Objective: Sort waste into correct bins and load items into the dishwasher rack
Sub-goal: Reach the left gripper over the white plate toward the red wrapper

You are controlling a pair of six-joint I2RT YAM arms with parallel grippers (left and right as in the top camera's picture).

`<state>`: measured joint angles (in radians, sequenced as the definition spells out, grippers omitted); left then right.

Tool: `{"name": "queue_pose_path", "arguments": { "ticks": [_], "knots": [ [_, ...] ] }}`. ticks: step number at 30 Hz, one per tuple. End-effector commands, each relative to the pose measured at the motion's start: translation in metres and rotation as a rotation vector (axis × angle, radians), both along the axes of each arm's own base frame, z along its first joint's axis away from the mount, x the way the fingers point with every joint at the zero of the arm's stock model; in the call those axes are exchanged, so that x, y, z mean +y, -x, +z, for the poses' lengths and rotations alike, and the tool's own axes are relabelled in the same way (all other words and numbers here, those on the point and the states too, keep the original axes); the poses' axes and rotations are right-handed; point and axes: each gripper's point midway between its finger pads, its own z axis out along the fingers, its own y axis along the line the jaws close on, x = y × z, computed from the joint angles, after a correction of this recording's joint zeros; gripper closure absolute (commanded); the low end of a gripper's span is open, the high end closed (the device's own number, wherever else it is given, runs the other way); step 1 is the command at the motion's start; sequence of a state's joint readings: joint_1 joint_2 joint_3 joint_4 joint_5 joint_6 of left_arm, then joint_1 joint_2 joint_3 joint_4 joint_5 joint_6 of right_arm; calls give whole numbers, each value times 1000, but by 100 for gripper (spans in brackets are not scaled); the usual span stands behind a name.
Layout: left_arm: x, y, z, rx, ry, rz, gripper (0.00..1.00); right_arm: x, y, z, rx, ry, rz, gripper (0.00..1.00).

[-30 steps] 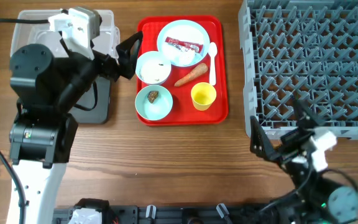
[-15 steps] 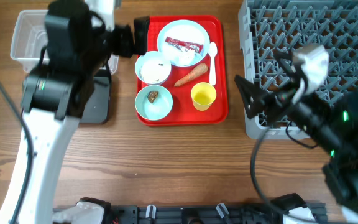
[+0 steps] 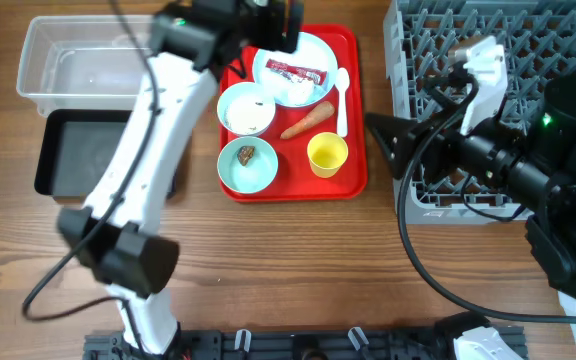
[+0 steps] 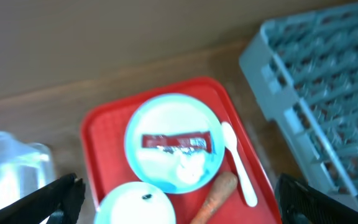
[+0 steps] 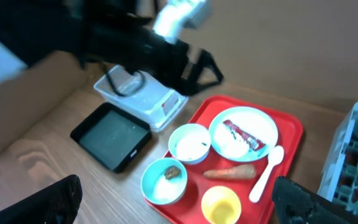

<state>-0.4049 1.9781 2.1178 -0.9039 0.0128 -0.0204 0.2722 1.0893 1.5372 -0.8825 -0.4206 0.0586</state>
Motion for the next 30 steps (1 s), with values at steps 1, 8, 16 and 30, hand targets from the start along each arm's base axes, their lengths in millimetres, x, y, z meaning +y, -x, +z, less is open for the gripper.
{"name": "queue_pose_path", "arguments": {
  "ticks": [1,8,16,30],
  "knots": [
    [-27,0,-29,58,-9,-67,0,4,7,0,26,-3,33,0],
    [-64,-7,-56,94,68,-106,0,4,9,-5,49,3,32,0],
    [-44,-38,-92,187,271,397,0,2,13,-13,88,13,32,0],
    [-42,-40,-179,348,274,581,9,2,14,-15,113,-1,21,0]
  ]
}}
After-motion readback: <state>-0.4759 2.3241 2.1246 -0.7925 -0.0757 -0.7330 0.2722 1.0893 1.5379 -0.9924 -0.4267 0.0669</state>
